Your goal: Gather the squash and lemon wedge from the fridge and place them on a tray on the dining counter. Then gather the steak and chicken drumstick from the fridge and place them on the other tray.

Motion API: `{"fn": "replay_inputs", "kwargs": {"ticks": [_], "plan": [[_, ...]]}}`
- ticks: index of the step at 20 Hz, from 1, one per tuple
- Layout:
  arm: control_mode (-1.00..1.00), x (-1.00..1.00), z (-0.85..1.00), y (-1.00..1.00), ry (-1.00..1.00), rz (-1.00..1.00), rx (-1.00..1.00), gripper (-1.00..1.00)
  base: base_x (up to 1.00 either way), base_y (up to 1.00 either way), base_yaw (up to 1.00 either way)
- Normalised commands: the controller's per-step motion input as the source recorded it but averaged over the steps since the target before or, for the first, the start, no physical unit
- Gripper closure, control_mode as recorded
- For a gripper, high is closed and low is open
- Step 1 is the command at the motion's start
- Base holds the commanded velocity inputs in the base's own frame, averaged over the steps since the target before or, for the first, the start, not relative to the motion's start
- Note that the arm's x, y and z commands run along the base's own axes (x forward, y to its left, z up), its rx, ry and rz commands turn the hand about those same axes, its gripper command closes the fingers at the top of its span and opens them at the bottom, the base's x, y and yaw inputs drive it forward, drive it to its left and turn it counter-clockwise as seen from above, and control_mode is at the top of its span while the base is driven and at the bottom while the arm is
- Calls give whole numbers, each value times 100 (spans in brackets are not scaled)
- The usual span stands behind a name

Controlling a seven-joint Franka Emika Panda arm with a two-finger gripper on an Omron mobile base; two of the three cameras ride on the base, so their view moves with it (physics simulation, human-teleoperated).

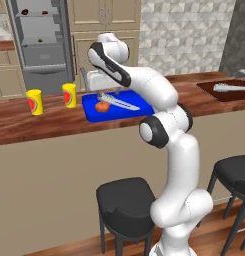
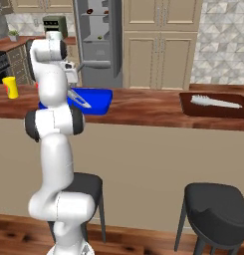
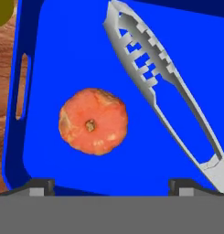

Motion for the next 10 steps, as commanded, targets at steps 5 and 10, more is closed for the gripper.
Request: {"fn": "replay_inputs", "kwargs": {"ticks": [5, 10], "plan": [[-100, -66, 13, -24, -3, 0, 1, -100, 0, 0, 0], [-100, -97, 2, -37, -13, -1, 5, -100, 0, 0, 0]]}}
